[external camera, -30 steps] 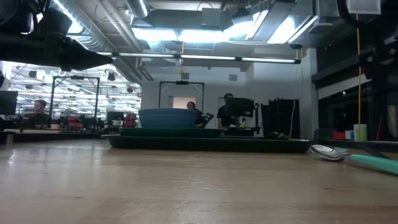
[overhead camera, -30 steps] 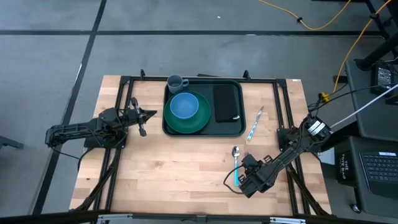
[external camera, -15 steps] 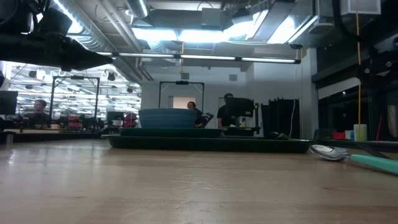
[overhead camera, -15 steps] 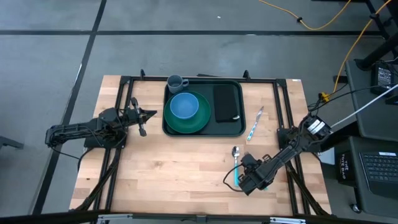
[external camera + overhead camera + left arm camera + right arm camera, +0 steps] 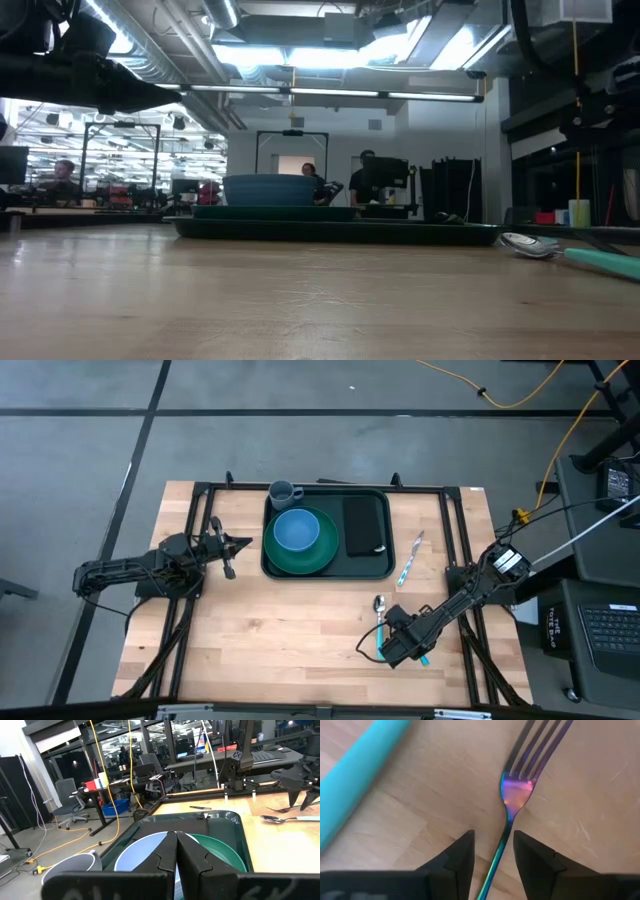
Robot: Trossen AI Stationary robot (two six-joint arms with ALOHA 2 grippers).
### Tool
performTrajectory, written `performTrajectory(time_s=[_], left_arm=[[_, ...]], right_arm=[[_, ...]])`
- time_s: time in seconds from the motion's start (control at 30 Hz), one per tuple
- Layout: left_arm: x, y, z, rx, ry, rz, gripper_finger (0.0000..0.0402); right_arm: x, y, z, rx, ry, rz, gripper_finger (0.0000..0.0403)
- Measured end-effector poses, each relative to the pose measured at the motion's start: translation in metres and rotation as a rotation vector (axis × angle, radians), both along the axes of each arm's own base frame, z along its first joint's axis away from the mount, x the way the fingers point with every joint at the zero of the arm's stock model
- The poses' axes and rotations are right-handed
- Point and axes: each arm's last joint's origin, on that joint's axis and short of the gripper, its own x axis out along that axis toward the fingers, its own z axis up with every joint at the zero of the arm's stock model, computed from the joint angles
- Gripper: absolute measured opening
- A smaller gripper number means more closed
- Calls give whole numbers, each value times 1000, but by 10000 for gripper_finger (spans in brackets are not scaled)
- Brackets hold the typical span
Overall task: Set up tray
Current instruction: Put the blue fork on the black napkin on the green serving tray
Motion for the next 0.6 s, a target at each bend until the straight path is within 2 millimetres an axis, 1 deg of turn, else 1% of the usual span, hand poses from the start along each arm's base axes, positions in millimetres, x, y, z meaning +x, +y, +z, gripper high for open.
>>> performTrajectory(time_s=[0.13, 0.27, 0.47, 0.6], left_arm=[[0, 0, 0, 0, 0, 0, 4], [0, 0, 0, 0, 0, 0, 4], [0, 0, 0, 0, 0, 0, 4], [0, 0, 0, 0, 0, 0, 4]], right_arm=[[-1, -2, 0, 9, -24, -4, 140], [-5, -6, -4, 36, -64, -17, 135], [-7, -7, -7, 35, -70, -51, 111], [-7, -7, -1, 53, -94, -52, 95]])
